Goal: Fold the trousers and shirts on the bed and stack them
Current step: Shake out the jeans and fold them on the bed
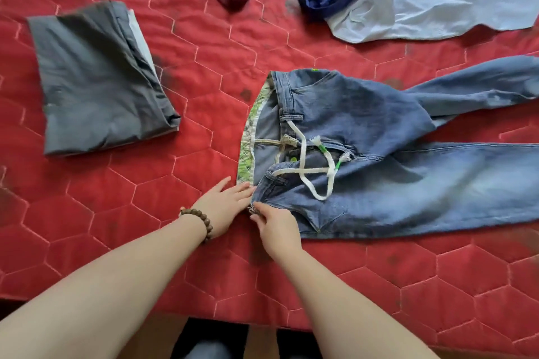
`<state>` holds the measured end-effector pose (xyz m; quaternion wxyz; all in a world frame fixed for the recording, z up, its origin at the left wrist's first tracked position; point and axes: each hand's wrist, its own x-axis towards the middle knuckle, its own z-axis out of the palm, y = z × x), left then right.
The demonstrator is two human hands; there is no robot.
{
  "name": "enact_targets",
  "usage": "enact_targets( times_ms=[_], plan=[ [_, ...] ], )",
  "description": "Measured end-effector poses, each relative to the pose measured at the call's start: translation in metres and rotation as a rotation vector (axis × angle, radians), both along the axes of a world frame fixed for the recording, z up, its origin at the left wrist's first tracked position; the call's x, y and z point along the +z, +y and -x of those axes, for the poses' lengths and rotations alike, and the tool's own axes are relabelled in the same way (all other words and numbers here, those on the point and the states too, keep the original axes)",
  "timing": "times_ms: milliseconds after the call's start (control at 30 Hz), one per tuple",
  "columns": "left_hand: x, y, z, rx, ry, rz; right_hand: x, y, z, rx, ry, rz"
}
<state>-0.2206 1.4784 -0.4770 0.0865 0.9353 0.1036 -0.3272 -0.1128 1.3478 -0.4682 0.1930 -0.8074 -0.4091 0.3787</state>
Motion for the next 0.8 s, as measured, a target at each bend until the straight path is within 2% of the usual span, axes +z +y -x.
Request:
enact_targets(
  times_ms=[100,167,300,367,500,600,700,800],
  plan=[
    [0.007,0.014,0.034,0.075,0.002,0.017,0.004,0.021,0.018,0.178,-0.029,0.042],
    [0.012,0.011,0.048,0.199,-0.074,0.073,0.011,0.033,0.015,0.253,-0.081,0.063],
    [0.017,-0.018,0.047,0.635,-0.237,0.132,0.031,0.063,-0.037,0.241,-0.161,-0.075],
    [0.017,-0.036,0.032,0.851,-0.251,0.134,0.035,0.089,-0.074,0.309,-0.239,-0.126],
    [0.008,-0.06,-0.001,1.183,-0.269,0.062,0.026,0.155,-0.131,0.61,-0.471,0.004],
    [-0.001,-0.065,-0.015,1.391,-0.359,-0.005,0.015,0.2,-0.151,0.776,-0.579,0.063],
    [-0.006,-0.065,-0.021,1.55,-0.402,0.005,0.008,0.237,-0.156,0.869,-0.635,0.055],
    [-0.009,-0.064,-0.019,1.621,-0.423,0.028,0.002,0.262,-0.156,0.864,-0.619,0.163]
  ],
)
